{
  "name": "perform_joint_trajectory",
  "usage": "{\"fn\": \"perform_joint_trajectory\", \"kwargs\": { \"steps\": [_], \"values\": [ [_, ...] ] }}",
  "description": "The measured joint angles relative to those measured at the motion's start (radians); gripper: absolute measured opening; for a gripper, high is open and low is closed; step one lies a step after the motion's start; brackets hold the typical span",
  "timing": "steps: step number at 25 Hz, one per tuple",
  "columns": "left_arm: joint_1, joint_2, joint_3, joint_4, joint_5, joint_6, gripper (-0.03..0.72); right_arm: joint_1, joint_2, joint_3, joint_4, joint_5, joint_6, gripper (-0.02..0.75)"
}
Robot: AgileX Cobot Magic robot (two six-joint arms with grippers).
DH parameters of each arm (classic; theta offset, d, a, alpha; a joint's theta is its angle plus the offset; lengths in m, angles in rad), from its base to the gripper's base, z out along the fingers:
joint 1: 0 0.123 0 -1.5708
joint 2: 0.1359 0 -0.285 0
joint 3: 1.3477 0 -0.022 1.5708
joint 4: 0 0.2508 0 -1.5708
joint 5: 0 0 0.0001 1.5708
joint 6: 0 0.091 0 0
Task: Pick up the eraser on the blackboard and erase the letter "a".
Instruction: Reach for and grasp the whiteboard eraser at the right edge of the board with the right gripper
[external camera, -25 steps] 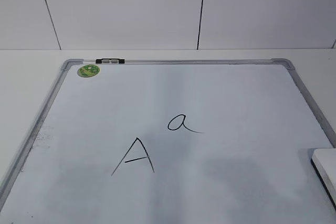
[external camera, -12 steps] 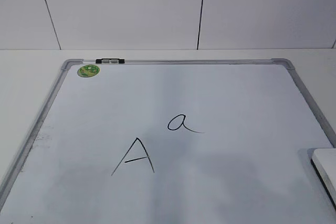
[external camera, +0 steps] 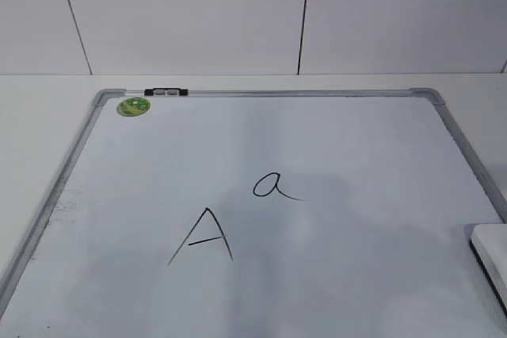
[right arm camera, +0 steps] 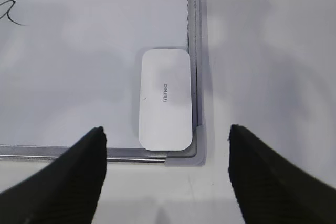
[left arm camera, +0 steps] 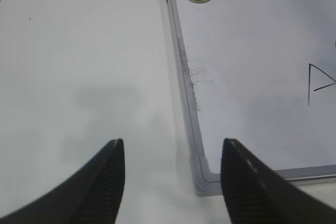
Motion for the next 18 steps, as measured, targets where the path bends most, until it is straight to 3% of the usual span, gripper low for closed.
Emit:
{"fn": "perform_joint_trajectory", "kwargs": {
  "steps": [18],
  "values": [
    [0.0, 0.0, 0.0, 0.0, 0.0, 0.0, 0.433, 0.0, 0.421, -0.049, 0.026, 0.025, -0.004, 0.573]
  ]
}}
